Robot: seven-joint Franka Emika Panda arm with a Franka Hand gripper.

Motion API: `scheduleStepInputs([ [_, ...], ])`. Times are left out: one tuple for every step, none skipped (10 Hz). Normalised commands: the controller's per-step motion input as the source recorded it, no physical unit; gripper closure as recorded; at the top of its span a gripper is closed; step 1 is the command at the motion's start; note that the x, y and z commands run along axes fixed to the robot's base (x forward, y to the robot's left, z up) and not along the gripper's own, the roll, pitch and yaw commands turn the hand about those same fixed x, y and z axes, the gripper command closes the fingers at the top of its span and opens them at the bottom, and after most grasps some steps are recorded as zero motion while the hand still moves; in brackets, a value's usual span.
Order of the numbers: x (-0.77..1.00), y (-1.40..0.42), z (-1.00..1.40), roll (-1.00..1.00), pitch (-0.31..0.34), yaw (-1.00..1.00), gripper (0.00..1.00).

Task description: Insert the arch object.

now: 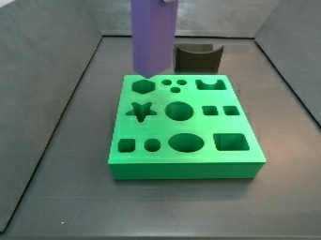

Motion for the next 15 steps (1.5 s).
scheduleStepInputs([
  [0.18, 0.11, -0.24, 0.06, 0.000, -0.90, 1.00],
  [0.18, 0.11, -0.25, 0.07, 0.000, -0.90, 1.00],
  [0.19, 0.11, -0.25, 0.07, 0.000, -0.89, 1.00],
  [0.19, 0.11, -0.25, 0.07, 0.000, -0.89, 1.00],
  [0.19, 0.11, -0.25, 0.07, 0.000, -0.90, 1.00],
  [0.19, 0.11, -0.25, 0.07, 0.000, -0.90, 1.00],
  [0.19, 0.10, -0.23, 0.06, 0.000, -0.91, 1.00],
  [0.22, 0.09, 0.00, -0.01, 0.000, -0.91, 1.00],
  [0.41, 0.06, 0.35, -0.17, 0.007, -0.76, 1.00],
  [0.49, 0.07, 0.32, -0.15, 0.000, -0.69, 1.00],
  [0.36, 0.12, 0.06, -0.05, 0.000, -0.82, 1.00],
  [0.44, 0.12, 0.00, 0.00, 0.000, -0.76, 1.00],
  [0.54, 0.13, -0.07, 0.00, -0.003, -0.67, 1.00],
  [0.69, 0.04, -0.27, 0.00, 0.000, -0.52, 1.00],
  [0.78, 0.00, -0.35, -0.01, 0.000, -0.42, 1.00],
])
